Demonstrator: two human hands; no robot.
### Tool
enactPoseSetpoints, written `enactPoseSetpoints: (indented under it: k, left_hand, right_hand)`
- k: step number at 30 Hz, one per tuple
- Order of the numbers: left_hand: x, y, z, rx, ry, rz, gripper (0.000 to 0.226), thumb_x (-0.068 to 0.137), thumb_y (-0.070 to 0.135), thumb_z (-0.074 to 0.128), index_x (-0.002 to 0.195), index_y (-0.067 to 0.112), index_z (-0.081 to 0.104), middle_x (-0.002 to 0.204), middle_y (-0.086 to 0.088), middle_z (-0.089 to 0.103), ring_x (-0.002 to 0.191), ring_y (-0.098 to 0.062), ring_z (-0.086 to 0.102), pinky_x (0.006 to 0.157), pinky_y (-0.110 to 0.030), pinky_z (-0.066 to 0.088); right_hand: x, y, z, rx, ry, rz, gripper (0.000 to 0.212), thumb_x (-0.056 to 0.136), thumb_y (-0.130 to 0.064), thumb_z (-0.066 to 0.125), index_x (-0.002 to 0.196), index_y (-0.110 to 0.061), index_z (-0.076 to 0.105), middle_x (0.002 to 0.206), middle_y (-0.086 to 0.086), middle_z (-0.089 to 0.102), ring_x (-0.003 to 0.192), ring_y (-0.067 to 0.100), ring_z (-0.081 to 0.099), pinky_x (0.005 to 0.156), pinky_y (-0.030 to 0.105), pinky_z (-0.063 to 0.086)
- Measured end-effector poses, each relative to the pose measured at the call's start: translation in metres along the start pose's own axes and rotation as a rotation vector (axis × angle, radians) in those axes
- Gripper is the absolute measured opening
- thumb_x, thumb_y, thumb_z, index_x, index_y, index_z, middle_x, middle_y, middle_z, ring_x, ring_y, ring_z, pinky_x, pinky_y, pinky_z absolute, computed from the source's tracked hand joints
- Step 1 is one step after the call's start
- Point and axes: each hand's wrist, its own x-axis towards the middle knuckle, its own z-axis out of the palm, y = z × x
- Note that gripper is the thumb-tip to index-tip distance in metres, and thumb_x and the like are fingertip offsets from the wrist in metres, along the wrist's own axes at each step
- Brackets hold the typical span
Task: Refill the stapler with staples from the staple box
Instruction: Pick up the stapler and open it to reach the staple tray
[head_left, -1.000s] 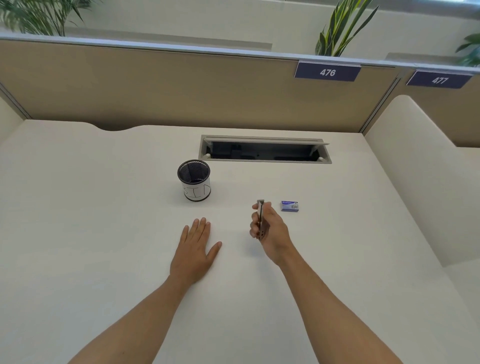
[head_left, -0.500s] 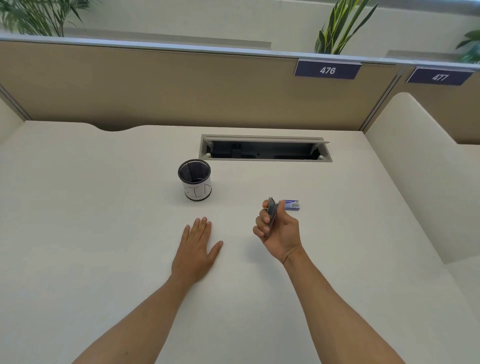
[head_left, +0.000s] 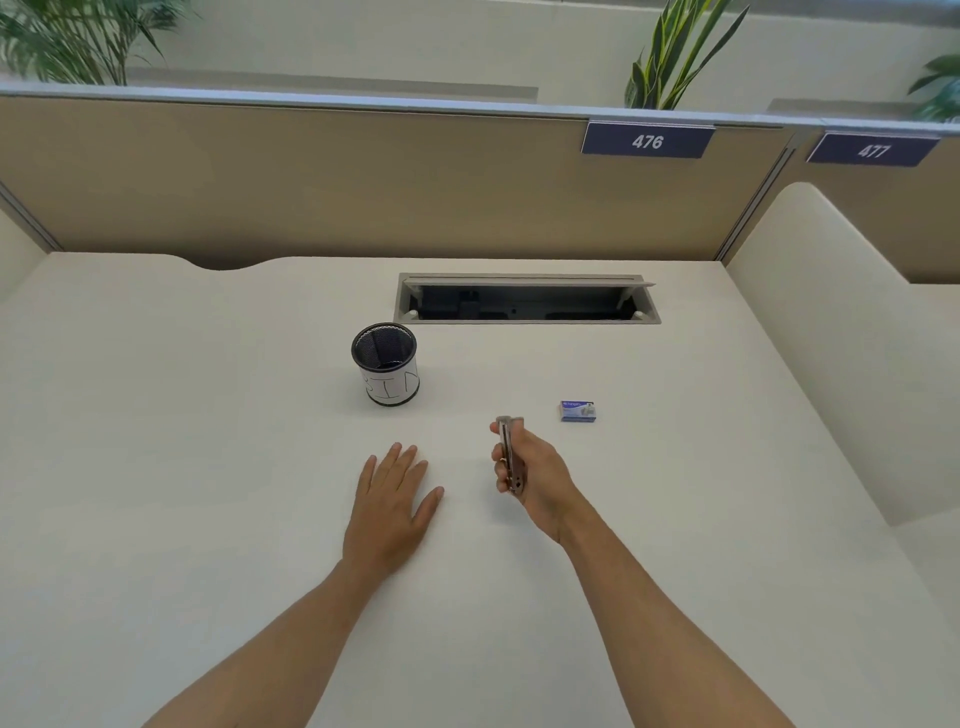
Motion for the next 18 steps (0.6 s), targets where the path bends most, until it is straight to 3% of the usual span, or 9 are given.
enactPoseSetpoints:
  k: [4,8,10,12,15,18]
  left_hand:
    - [-0.004,0.026,-0.002,-0.162,0.081,-0.016,0.053,0.094,0.051,0.034,0.122,0.016,0.061,0.139,-0.003,0.054,0.137,-0.022,0.04,0.112,-0.038,0.025]
    - [0.011,0.067,-0.011,-0.533,0.059,-0.164,0.041,0.093,0.047,0.042,0.121,0.023,0.06,0.127,0.006,0.06,0.124,-0.014,0.048,0.102,-0.026,0.032]
    - [0.019,0.085,-0.019,-0.723,0.035,-0.216,0.03,0.095,0.045,0.043,0.113,0.03,0.062,0.114,0.011,0.064,0.109,-0.006,0.055,0.092,-0.025,0.041]
    - [0.025,0.099,-0.024,-0.901,0.015,-0.304,0.019,0.096,0.041,0.047,0.098,0.035,0.065,0.099,0.01,0.068,0.091,-0.003,0.062,0.077,-0.024,0.049]
    - [0.029,0.109,-0.027,-1.013,0.023,-0.441,0.028,0.097,0.042,0.047,0.087,0.025,0.066,0.084,0.003,0.07,0.077,-0.009,0.065,0.065,-0.026,0.055]
    - [0.032,0.116,-0.028,-1.051,0.062,-0.516,0.03,0.098,0.04,0.045,0.088,0.021,0.065,0.082,0.005,0.071,0.074,-0.001,0.065,0.059,-0.013,0.05]
  right_hand:
    - [-0.001,0.007,0.007,-0.178,0.147,-0.019,0.036,0.103,-0.038,0.036,0.099,-0.012,0.059,0.078,0.002,0.058,0.059,0.013,0.049,0.056,0.026,0.042]
    - [-0.001,0.017,0.012,-0.344,0.218,-0.043,0.034,0.102,-0.023,0.034,0.075,-0.011,0.053,0.069,0.003,0.054,0.061,0.018,0.045,0.057,0.026,0.043]
    - [-0.003,0.022,0.016,-0.374,0.218,-0.092,0.034,0.101,-0.022,0.036,0.078,-0.007,0.057,0.069,0.001,0.056,0.062,0.015,0.047,0.057,0.026,0.044]
    - [-0.005,0.025,0.021,-0.366,0.23,-0.126,0.032,0.102,-0.027,0.039,0.087,-0.016,0.064,0.073,-0.005,0.064,0.064,0.011,0.056,0.059,0.023,0.049]
    - [-0.008,0.027,0.025,-0.354,0.269,-0.15,0.026,0.099,-0.038,0.046,0.091,-0.022,0.065,0.079,-0.002,0.07,0.067,0.007,0.063,0.058,0.02,0.051]
    - [-0.01,0.026,0.027,-0.355,0.303,-0.165,0.025,0.097,-0.044,0.047,0.094,-0.025,0.063,0.085,-0.003,0.072,0.072,0.007,0.068,0.063,0.024,0.057]
